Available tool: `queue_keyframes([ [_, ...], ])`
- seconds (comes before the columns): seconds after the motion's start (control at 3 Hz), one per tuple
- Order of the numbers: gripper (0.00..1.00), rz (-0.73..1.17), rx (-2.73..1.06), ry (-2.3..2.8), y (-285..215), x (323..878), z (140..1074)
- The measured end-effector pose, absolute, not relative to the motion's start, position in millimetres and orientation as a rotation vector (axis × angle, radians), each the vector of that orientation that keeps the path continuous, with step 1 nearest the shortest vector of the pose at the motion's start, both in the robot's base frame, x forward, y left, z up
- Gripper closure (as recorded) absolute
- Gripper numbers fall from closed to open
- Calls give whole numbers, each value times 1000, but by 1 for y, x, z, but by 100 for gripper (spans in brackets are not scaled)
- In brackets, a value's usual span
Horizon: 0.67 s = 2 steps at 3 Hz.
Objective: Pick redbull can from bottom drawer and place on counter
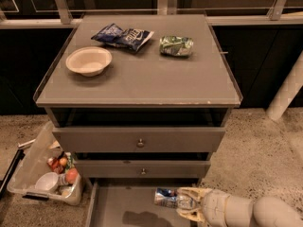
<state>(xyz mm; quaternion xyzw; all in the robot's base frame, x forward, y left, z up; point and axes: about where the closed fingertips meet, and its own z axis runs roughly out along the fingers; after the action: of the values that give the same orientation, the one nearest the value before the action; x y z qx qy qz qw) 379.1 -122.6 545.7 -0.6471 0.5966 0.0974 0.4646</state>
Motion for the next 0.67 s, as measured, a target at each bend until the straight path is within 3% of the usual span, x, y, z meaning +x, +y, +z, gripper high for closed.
queue_keyframes([
  [0.67,100,328,-1671,1436,-127,390,651],
])
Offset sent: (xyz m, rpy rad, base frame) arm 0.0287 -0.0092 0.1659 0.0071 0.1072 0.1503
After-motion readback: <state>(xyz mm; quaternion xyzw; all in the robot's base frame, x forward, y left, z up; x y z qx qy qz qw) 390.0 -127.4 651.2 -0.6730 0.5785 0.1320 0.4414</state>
